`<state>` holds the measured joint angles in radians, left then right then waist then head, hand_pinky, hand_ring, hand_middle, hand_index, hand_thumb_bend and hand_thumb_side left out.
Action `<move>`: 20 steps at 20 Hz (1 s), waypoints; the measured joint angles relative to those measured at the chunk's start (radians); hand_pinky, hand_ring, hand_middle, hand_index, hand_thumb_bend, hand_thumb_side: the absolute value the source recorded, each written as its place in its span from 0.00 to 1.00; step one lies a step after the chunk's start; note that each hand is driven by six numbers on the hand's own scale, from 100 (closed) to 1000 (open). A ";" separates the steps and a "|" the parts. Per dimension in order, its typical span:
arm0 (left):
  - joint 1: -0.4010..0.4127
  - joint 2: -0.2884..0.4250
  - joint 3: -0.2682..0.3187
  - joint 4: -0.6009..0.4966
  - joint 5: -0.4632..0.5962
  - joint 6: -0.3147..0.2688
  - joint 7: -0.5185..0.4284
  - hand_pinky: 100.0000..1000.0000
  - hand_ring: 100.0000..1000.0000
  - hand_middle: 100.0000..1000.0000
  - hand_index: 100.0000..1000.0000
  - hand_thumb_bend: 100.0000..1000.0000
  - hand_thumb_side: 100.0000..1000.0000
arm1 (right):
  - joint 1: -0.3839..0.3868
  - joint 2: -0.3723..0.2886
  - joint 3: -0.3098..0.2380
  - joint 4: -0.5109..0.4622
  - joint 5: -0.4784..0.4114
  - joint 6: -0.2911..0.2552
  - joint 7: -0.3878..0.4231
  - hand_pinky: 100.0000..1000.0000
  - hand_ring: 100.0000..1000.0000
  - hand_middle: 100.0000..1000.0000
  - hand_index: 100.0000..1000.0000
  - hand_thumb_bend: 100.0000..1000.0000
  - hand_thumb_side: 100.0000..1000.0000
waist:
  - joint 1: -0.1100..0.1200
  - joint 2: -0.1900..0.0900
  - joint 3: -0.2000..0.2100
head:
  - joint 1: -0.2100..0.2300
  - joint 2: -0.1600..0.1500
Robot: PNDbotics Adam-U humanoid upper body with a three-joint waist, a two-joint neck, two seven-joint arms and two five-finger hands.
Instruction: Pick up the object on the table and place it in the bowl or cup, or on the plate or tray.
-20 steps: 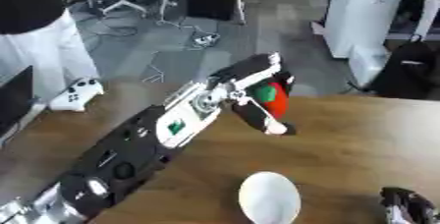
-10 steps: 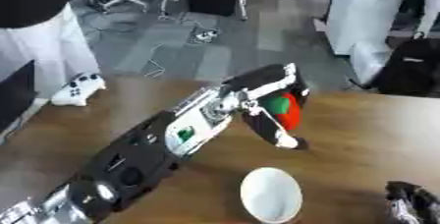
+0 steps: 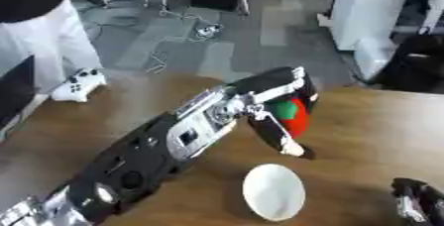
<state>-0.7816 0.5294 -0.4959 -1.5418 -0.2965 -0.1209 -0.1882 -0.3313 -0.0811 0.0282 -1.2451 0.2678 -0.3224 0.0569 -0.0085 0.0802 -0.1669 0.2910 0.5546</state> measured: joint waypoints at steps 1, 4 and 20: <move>0.002 0.003 -0.001 -0.003 0.001 0.000 0.000 0.37 0.00 0.00 0.20 0.54 0.00 | 0.000 0.000 0.000 0.000 0.000 0.000 0.000 0.90 0.71 0.45 0.68 0.00 0.33 | 0.000 0.001 0.001 | 0.000 0.003; 0.010 0.012 -0.003 -0.010 0.004 0.000 0.000 0.41 0.00 0.04 0.24 0.59 0.00 | -0.005 0.000 0.000 0.000 0.000 0.000 0.000 0.90 0.71 0.45 0.68 0.00 0.33 | 0.000 0.006 0.001 | 0.000 0.004; 0.057 0.014 -0.007 0.038 -0.104 -0.086 0.068 0.40 0.00 0.05 0.24 0.57 0.00 | -0.036 -0.008 0.001 0.000 -0.001 -0.005 0.004 0.90 0.71 0.45 0.68 0.00 0.33 | -0.002 0.033 -0.008 | 0.000 0.004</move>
<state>-0.7244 0.5437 -0.5027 -1.5042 -0.4008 -0.2073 -0.1199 -0.3670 -0.0886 0.0290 -1.2454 0.2671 -0.3271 0.0611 -0.0102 0.1130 -0.1749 0.2908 0.5584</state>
